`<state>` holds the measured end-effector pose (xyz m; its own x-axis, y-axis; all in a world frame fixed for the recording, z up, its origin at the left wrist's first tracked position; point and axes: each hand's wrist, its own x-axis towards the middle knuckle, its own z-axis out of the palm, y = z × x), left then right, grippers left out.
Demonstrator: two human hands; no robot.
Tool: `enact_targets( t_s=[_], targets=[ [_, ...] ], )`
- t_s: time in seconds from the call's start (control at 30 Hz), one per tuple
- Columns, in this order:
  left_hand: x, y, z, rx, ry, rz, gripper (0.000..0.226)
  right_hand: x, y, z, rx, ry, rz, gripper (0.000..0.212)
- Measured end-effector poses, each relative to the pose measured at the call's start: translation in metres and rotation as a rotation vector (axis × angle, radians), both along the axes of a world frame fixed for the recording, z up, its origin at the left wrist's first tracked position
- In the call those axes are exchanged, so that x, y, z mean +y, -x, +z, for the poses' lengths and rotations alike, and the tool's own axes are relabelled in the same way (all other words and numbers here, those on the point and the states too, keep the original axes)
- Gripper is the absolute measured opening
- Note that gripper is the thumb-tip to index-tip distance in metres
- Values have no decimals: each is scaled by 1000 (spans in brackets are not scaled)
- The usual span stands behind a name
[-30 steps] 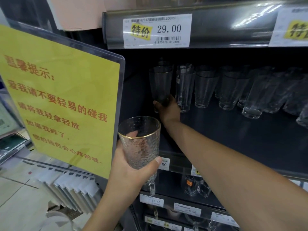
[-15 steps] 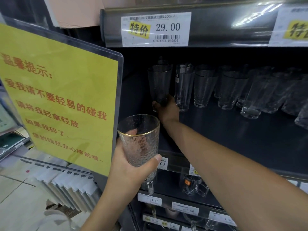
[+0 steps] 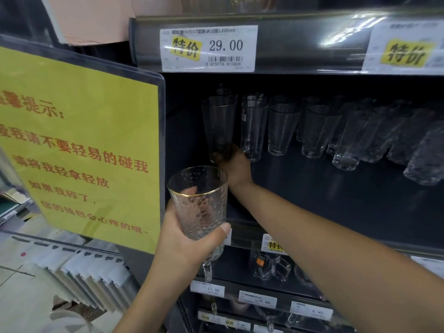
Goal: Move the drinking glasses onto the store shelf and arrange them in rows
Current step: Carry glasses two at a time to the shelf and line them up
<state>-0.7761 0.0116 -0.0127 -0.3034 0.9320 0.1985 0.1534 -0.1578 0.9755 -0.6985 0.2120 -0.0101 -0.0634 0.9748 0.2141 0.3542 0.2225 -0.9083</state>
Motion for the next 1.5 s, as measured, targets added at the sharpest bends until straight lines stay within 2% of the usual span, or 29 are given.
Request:
enact_targets(
  t_s=[0.1, 0.2, 0.37, 0.47, 0.6, 0.67, 0.9, 1.0, 1.1, 1.2, 1.3, 1.4, 1.5],
  targets=[
    [4, -7, 3, 7, -19, -42, 64, -14, -26, 3, -47, 58, 117, 37],
    [9, -19, 8, -17, -52, -70, 64, -26, -72, 8, -88, 8, 205, 30],
    [23, -58, 22, -65, -79, -154, 59, -50, -173, 9, -330, -75, 119, 32],
    [37, -85, 28, -78, -74, -216, 64, -62, -223, 10, -505, -73, 86, 36],
    [66, -117, 31, -60, -52, -270, 46, -68, -270, 10, -668, -47, 79, 45],
    [89, -130, 28, -66, -31, -269, 45, -70, -285, 7, -702, -28, 74, 47],
    [164, -173, 18, -59, 34, -304, 73, -60, -305, -2, -799, 2, 63, 63],
    [189, -184, 12, -75, 32, -355, 61, -58, -304, -5, -849, 0, 65, 73],
    [203, -193, 11, -65, 1, -368, 66, -57, -304, -7, -866, -13, 50, 66],
    [216, -197, 7, 3, -46, -406, 51, -56, -304, -7, -867, -23, 49, 62],
    [226, -200, 2, 72, -69, -419, 67, -55, -304, -8, -859, -34, 42, 63],
    [229, -202, -2, 92, -75, -330, 64, -54, -303, -8, -859, -50, 29, 62],
    [232, -203, -3, 122, -97, -263, 70, -53, -303, -8, -851, -55, 25, 61]
  ],
)
